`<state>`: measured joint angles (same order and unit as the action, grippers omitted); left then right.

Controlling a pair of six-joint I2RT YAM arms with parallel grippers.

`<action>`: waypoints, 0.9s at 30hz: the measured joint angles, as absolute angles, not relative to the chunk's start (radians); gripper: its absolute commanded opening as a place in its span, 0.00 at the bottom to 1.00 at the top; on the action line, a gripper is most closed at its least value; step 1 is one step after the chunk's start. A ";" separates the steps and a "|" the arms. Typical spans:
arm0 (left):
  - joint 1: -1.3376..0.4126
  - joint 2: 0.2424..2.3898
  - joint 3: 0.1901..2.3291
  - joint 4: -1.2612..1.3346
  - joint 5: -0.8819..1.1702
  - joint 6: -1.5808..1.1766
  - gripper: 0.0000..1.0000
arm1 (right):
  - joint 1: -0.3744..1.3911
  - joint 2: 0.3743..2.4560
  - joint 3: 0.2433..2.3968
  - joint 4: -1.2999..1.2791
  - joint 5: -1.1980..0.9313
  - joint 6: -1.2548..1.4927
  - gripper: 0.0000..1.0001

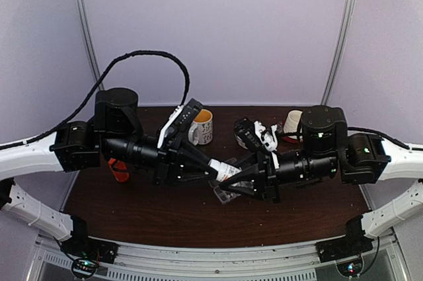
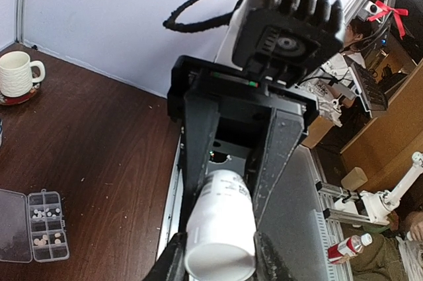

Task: Sort the pills into containers
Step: Pass from the right arm to the left, then place the pill bottle at the center of the board.

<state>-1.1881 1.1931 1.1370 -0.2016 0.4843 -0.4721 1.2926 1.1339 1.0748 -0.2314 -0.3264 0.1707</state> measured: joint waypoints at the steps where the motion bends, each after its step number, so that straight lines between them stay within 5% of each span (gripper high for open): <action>1: -1.188 1.193 1.137 -0.202 0.482 -0.471 0.06 | 1.293 1.134 1.075 -0.233 -0.321 0.168 0.45; 7: -1.188 1.192 1.147 -0.309 0.377 -0.458 0.04 | 1.293 1.131 1.072 -0.234 -0.259 0.168 0.98; 19: -0.989 1.160 1.101 -0.681 -0.008 -0.520 0.00 | 1.290 0.978 0.841 -0.195 0.151 0.278 1.00; 27: -0.744 1.222 1.048 -0.776 -0.077 -0.518 0.00 | 1.164 0.839 0.692 -0.258 0.444 0.348 1.00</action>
